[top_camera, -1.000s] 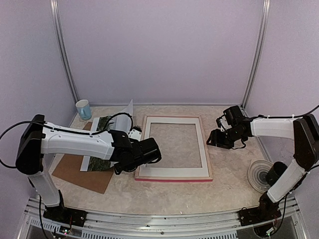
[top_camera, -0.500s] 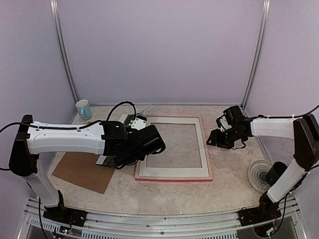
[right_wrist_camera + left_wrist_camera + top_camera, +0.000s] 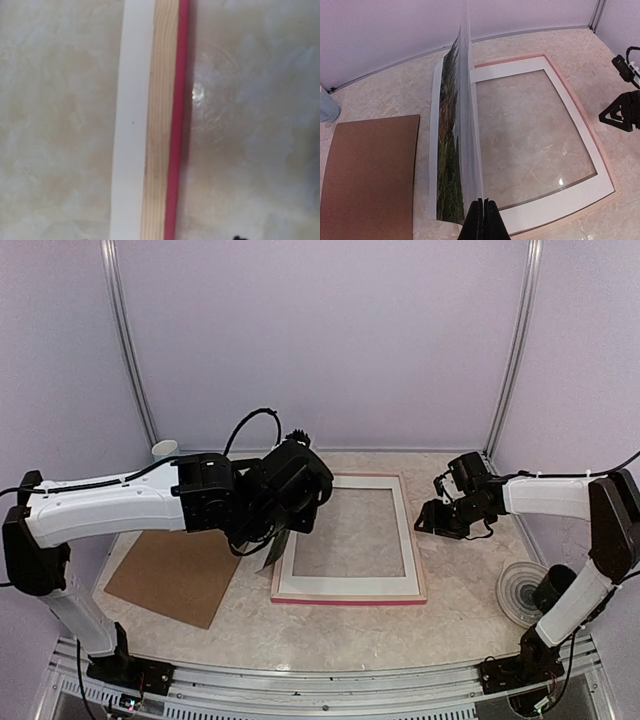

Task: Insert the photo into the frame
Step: Turn over the photo.

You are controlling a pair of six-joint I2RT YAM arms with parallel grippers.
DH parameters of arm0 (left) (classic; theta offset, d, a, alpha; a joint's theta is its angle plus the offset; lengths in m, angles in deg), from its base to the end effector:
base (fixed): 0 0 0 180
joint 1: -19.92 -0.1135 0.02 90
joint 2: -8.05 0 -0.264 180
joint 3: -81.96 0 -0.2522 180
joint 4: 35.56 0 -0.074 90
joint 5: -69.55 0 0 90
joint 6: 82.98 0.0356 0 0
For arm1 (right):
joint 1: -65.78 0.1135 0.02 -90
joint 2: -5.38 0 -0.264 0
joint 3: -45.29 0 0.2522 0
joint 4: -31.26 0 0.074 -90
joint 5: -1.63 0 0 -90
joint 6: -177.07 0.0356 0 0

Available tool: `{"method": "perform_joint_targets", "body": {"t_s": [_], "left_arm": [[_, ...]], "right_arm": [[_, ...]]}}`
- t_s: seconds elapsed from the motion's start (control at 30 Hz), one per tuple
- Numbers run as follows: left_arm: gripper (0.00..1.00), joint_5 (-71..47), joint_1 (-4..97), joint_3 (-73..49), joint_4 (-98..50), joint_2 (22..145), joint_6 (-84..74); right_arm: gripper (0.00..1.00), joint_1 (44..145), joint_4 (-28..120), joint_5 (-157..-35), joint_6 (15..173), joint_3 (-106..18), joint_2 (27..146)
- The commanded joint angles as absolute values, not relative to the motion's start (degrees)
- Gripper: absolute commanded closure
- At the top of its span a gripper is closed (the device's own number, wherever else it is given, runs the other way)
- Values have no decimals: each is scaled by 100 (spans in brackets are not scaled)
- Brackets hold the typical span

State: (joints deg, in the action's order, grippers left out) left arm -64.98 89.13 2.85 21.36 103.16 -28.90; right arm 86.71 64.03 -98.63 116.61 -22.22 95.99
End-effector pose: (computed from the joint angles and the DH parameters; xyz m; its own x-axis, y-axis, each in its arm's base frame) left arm 0.1500 -0.3247 0.3245 -0.5232 0.1998 -0.8285 0.2511 0.9651 0.0742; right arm 0.2929 0.1188 0.1883 -0.8920 0.1783 -0.4154 -0.0058 0.9143 0.4049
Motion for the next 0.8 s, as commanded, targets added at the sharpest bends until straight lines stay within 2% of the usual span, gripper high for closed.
{"method": "perform_joint_targets", "body": {"t_s": [0.0,0.17,0.3,0.43,0.77], "left_arm": [[100,-6007,8961,605,1471,10117,-2619],[100,-5605,8962,736,924,9972,-2521],[100,-5370,8962,384,40,9570,-2361],[100,-5293,8834,-422,-903,8843,-2508],[100,-4788,8478,-3135,-1452,7337,-4301]], "right_arm": [[38,8705,6401,-9863,11625,-2267,9424],[38,8705,6400,-9872,11624,-2280,9424],[38,8705,6390,-9883,11633,-2281,9433],[38,8705,6396,-9910,11640,-2292,9441],[38,8705,6446,-9878,11614,-2324,9395]]}}
